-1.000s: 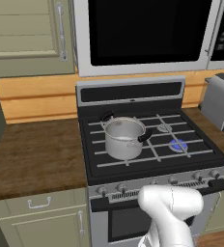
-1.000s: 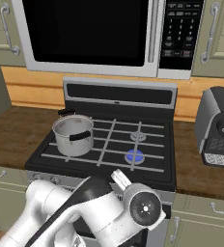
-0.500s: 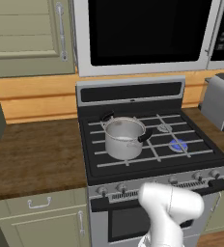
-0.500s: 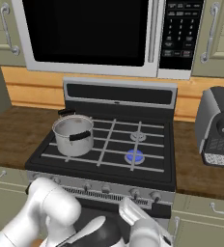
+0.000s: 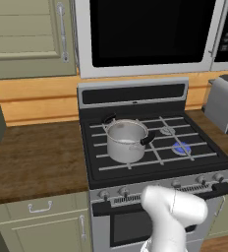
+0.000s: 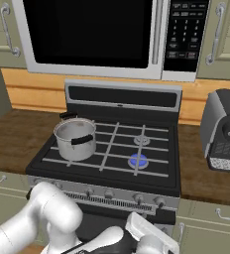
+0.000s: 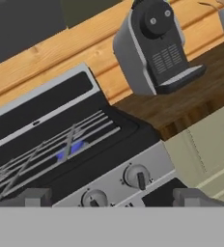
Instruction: Turn off the front right burner of the stove.
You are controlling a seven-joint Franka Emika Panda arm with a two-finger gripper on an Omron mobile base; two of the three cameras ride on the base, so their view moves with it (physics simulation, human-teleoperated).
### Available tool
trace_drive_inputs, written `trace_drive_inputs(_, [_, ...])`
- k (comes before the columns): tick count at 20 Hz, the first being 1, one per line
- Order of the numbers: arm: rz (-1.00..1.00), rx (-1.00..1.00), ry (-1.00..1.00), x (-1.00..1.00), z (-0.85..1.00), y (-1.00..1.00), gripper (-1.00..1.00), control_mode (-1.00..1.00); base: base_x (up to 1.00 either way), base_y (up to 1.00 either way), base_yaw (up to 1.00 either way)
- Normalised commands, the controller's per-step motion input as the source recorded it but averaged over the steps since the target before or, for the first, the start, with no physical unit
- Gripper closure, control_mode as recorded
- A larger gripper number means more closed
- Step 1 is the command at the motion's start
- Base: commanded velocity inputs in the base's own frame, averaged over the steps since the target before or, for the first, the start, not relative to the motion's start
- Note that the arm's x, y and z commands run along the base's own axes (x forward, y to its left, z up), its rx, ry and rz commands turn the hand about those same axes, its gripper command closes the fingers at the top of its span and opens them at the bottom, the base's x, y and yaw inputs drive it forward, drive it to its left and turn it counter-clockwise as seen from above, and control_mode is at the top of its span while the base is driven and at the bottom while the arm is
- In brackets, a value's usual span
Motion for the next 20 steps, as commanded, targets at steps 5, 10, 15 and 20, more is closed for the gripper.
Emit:
trace_drive_inputs(5, [0.00, 0.00, -0.02, 0.37, -0.31, -0.10, -1.00, -1.00, 0.00, 0.00, 0.00])
trace_drive_inputs(10, [0.03, 0.00, -0.02, 0.39, -0.33, 0.00, -1.00, -1.00, 0.00, 0.00, 0.00])
trace_drive_inputs(15, [0.07, 0.00, -0.05, 0.46, -0.36, -0.01, -1.00, -1.00, 0.00, 0.00, 0.00])
trace_drive_inputs(20, [0.04, 0.00, -0.08, 0.28, -0.18, -0.13, -1.00, -1.00, 0.00, 0.00, 0.00])
